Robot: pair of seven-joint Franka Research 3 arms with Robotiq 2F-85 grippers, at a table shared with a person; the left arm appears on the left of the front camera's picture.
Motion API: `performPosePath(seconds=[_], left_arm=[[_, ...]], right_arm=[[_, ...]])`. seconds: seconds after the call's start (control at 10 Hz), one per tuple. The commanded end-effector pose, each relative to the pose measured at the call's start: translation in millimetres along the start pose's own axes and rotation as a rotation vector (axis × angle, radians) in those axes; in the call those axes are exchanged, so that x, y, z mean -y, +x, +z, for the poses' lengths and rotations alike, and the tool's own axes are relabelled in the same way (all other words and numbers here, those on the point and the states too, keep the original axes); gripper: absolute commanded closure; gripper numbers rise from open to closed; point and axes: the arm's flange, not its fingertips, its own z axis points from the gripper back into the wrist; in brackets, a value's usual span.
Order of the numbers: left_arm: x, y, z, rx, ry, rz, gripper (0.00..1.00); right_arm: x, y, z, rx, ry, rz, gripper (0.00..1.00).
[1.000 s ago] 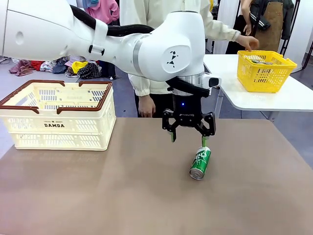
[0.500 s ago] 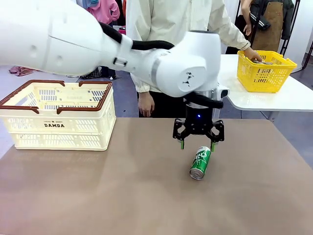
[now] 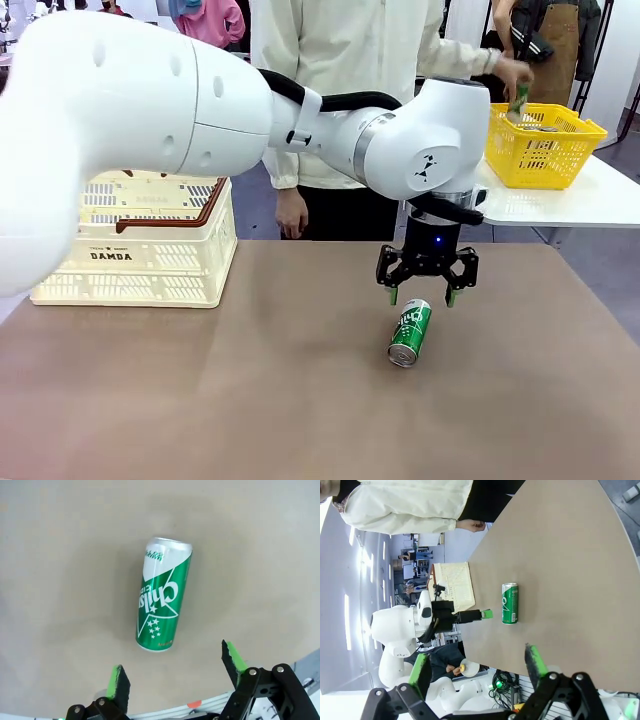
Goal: Place the drinks into the Shopping basket.
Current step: Pick up one drink and place it into the Shopping basket.
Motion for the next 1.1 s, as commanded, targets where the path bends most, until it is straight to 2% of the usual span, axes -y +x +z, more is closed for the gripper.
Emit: performPosePath(seconds=[0.0, 0.1, 0.3, 0.5, 0.7, 0.8, 1.0], left_arm=[[2, 13, -5, -0.013, 0.054, -0.212, 0.0], [-1, 19, -12, 0.011, 0.064, -0.406, 0.0], [-11, 17, -17, 0.036, 0.051, -0.449, 0.0], [-24, 15, -17, 0.063, 0.014, -0.604, 0.0], [-29, 19, -28, 0.025, -0.001, -0.574, 0.0], [-46, 8, -20, 0.031, 0.011, -0.554, 0.0], [-161, -58, 60, 0.003, -0.09, -0.537, 0.0]], right_arm=[[1, 0, 2, 0.001, 0.009, 0.016, 0.0], [1, 0, 2, 0.001, 0.009, 0.016, 0.0], [1, 0, 2, 0.001, 0.009, 0.016, 0.0], [1, 0, 2, 0.001, 0.009, 0.016, 0.0], [1, 0, 2, 0.001, 0.009, 0.016, 0.0], [1, 0, 2, 0.001, 0.009, 0.016, 0.0], [1, 0, 2, 0.001, 0.009, 0.016, 0.0]])
